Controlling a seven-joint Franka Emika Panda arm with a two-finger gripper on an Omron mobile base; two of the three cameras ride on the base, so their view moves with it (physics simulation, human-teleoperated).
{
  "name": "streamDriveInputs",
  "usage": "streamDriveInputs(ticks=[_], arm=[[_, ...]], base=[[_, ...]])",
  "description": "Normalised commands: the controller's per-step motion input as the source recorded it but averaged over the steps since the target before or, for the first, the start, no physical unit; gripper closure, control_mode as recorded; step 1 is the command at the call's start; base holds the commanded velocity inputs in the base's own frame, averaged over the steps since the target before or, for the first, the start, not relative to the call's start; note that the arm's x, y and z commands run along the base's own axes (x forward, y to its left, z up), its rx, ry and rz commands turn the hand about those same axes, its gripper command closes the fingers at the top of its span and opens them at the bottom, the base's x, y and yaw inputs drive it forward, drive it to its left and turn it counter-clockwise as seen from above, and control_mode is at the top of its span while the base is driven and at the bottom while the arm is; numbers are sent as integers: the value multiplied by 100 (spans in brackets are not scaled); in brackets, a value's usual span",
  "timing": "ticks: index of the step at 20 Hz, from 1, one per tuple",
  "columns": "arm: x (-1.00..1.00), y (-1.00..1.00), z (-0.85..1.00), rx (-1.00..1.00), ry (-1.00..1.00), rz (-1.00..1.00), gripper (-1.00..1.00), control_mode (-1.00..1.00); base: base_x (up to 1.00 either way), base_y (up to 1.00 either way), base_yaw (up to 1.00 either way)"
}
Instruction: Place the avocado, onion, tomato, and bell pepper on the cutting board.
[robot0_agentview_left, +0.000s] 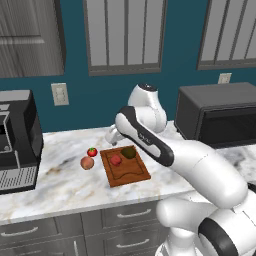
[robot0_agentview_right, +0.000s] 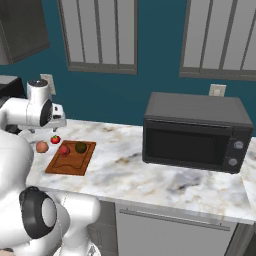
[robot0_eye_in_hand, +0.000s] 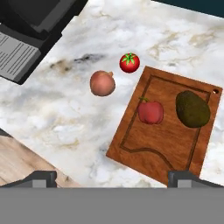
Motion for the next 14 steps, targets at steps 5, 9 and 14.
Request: streamDriveInputs(ticks=[5, 9, 14], arm=[[-6, 35, 0, 1, 0, -13, -100, -100], [0, 44, 0, 0, 0, -10, -100, -100], [5, 49, 0, 0, 0, -12, -100, -100]], base=[[0, 0, 0], [0, 0, 0], [0, 0, 0]])
